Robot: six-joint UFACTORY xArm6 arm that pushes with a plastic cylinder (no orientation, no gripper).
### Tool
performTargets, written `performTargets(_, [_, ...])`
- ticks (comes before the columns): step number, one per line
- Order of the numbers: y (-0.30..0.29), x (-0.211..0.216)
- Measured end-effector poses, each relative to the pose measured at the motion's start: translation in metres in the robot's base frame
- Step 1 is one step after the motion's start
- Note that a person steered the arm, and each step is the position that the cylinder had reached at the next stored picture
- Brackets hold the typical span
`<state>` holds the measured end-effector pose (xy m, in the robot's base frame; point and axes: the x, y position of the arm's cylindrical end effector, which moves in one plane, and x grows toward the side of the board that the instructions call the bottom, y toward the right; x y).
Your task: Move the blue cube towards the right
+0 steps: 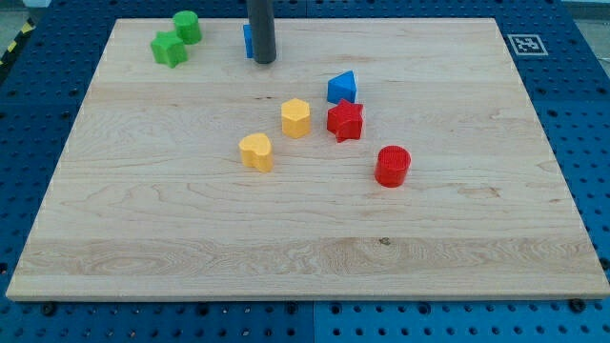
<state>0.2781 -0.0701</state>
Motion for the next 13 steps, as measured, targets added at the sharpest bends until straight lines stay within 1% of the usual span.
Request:
performTargets(2, [-0.045, -0.001])
performTargets(4, [-0.044, -0.02])
performTargets(5, [-0.041, -0.02])
performTargets(9, [-0.017, -0.064])
performTargets(11, [0.011, -0.055])
performTargets(13, [0.038, -0.007])
